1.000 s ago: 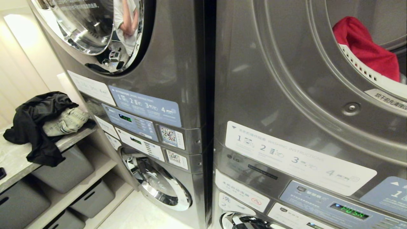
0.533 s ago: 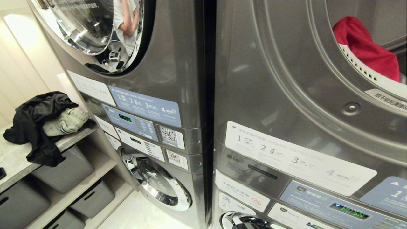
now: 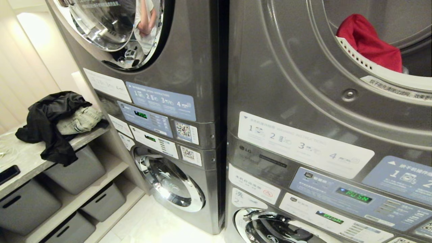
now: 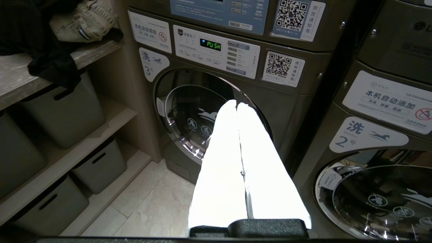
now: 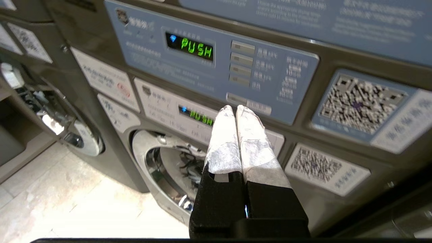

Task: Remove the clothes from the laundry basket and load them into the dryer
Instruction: Close the dryer

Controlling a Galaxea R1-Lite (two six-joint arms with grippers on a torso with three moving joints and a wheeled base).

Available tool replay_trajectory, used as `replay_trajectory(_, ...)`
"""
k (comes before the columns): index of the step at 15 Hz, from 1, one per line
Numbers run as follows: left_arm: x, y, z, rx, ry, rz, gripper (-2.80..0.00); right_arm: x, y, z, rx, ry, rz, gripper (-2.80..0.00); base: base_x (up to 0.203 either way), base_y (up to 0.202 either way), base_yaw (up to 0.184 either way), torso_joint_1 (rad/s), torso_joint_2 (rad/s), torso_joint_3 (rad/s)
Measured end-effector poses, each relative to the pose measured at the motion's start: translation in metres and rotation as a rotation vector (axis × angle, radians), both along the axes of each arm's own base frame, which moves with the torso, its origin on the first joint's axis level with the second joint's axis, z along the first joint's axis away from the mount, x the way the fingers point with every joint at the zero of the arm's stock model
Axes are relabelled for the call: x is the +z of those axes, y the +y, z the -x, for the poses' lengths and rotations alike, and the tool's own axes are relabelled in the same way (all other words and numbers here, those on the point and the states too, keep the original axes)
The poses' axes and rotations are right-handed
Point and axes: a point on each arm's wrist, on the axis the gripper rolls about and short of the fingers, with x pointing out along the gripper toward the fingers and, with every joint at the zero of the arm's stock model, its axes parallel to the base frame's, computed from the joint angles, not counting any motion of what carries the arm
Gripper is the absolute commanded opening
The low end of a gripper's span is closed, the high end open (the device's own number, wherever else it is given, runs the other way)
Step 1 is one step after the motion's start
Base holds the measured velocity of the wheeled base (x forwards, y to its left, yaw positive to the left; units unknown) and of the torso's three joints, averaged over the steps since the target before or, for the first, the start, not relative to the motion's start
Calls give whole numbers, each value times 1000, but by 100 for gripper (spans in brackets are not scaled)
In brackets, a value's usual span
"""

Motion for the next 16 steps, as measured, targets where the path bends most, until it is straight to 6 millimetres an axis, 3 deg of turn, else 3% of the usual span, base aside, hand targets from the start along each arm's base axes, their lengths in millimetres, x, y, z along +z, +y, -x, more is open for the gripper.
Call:
replay_trajectory(2, 0, 0, 0, 0, 0, 0, -280, 0, 0, 0, 0, 0, 0, -280, -127, 0, 2, -5, 1, 1)
replay_trajectory(13, 0, 0, 0, -1, 0, 0, -280, 0, 0, 0, 0, 0, 1, -280, 0, 0, 0, 3, 0, -1)
replay_trajectory(16, 0, 0, 0, 0, 0, 0, -280, 0, 0, 0, 1, 0, 1, -280, 6, 8, -142, 4, 3, 1)
